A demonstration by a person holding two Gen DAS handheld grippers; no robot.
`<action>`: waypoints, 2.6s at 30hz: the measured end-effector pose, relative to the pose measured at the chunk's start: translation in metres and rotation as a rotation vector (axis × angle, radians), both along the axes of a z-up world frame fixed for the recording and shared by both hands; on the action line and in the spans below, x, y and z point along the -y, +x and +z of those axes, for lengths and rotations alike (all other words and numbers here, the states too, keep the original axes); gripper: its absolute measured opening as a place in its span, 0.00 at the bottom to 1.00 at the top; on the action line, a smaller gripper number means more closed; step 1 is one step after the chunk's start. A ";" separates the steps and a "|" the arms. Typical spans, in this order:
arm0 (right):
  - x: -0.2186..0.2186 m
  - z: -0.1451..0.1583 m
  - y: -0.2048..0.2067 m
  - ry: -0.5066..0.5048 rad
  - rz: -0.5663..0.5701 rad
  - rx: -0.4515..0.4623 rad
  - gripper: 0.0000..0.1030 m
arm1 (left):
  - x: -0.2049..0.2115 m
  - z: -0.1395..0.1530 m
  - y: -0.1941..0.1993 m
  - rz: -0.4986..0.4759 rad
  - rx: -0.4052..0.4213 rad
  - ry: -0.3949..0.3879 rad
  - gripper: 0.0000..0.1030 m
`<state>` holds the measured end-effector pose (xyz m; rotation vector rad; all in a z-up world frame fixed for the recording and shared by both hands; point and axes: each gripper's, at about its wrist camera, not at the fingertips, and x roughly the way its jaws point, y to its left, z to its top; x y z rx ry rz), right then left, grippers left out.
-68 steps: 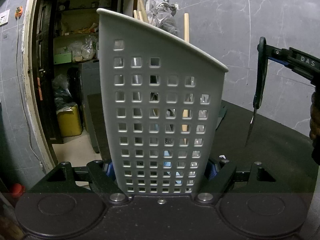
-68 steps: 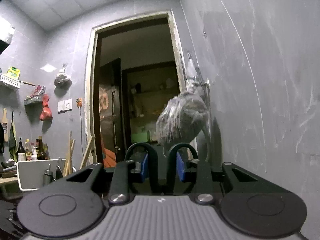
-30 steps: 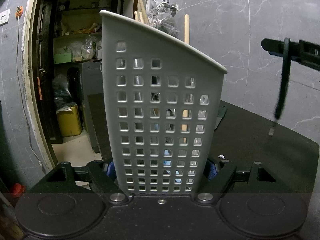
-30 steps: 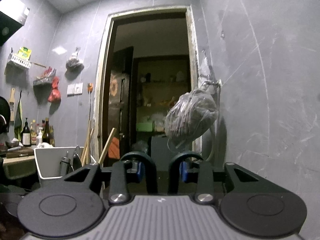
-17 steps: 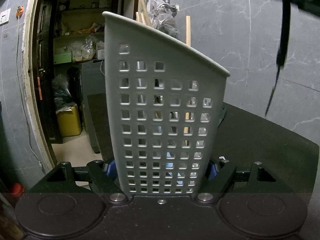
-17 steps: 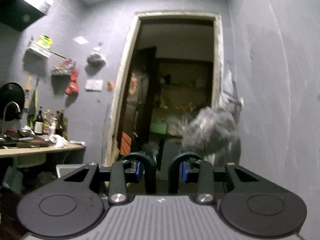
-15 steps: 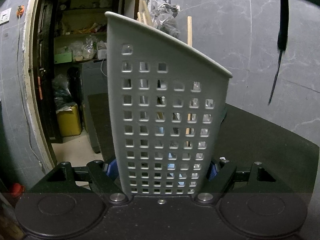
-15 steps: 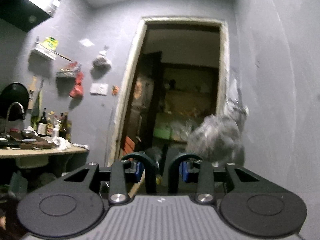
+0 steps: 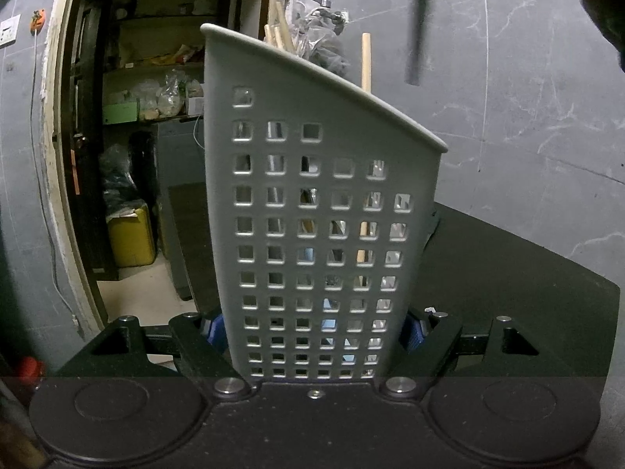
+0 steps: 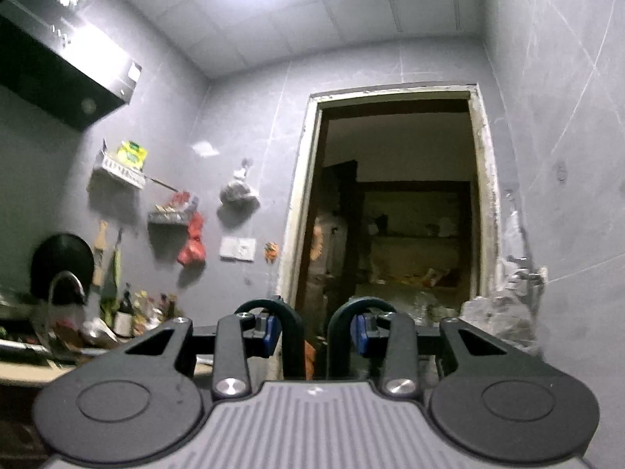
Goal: Organize utensils
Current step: 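Lower the scissors into the caddy and open the right tool, then move the open right tool down to the green-handled knife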
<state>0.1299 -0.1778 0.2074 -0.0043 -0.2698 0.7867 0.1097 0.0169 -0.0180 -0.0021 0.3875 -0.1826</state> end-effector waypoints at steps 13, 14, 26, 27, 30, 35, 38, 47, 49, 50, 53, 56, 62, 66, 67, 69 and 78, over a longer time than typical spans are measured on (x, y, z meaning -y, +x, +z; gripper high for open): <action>-0.025 -0.028 0.030 -0.015 0.104 -0.128 0.40 | 0.000 0.000 -0.001 0.002 0.001 0.004 0.79; -0.026 -0.031 0.031 -0.017 0.105 -0.137 0.40 | 0.000 0.000 -0.001 0.002 0.001 0.003 0.79; -0.032 -0.064 0.043 -0.104 0.115 -0.265 0.40 | 0.001 0.000 -0.001 0.002 0.000 0.007 0.79; -0.032 -0.067 0.044 -0.114 0.117 -0.281 0.40 | 0.001 0.000 -0.001 0.002 0.000 0.007 0.79; -0.032 -0.077 0.047 -0.146 0.116 -0.320 0.40 | 0.002 0.000 0.000 0.002 -0.001 0.007 0.79; -0.031 -0.094 0.051 -0.191 0.123 -0.401 0.40 | 0.003 0.000 0.000 0.003 -0.002 0.008 0.79; -0.028 -0.106 0.055 -0.195 0.136 -0.462 0.47 | 0.003 0.000 0.000 0.004 -0.003 0.009 0.79; -0.001 -0.118 0.053 -0.113 0.162 -0.547 0.65 | 0.005 -0.001 0.002 0.008 -0.005 0.014 0.80; 0.006 -0.119 0.049 -0.096 0.159 -0.543 0.66 | 0.005 -0.001 0.002 0.009 -0.005 0.015 0.80; 0.008 -0.119 0.047 -0.086 0.152 -0.540 0.78 | 0.005 0.000 0.002 0.009 -0.005 0.015 0.80; 0.015 -0.121 0.040 -0.079 0.144 -0.525 0.99 | 0.006 -0.001 0.002 0.012 -0.006 0.017 0.80; 0.016 -0.123 0.032 -0.095 0.150 -0.498 0.99 | 0.007 -0.001 0.002 0.014 -0.006 0.020 0.80; 0.033 -0.132 0.013 -0.027 0.132 -0.446 1.00 | 0.008 0.000 0.001 0.016 -0.006 0.022 0.80; 0.058 -0.147 0.005 0.092 0.060 -0.441 1.00 | 0.008 0.000 0.000 0.018 -0.005 0.020 0.80; 0.063 -0.152 0.004 0.117 0.034 -0.445 1.00 | 0.008 0.000 0.000 0.018 -0.005 0.019 0.80; 0.075 -0.164 0.004 0.168 -0.019 -0.470 1.00 | 0.008 0.000 0.000 0.018 -0.005 0.018 0.80; 0.096 -0.213 0.018 0.301 -0.137 -0.613 1.00 | 0.003 0.000 0.000 0.012 -0.006 0.002 0.81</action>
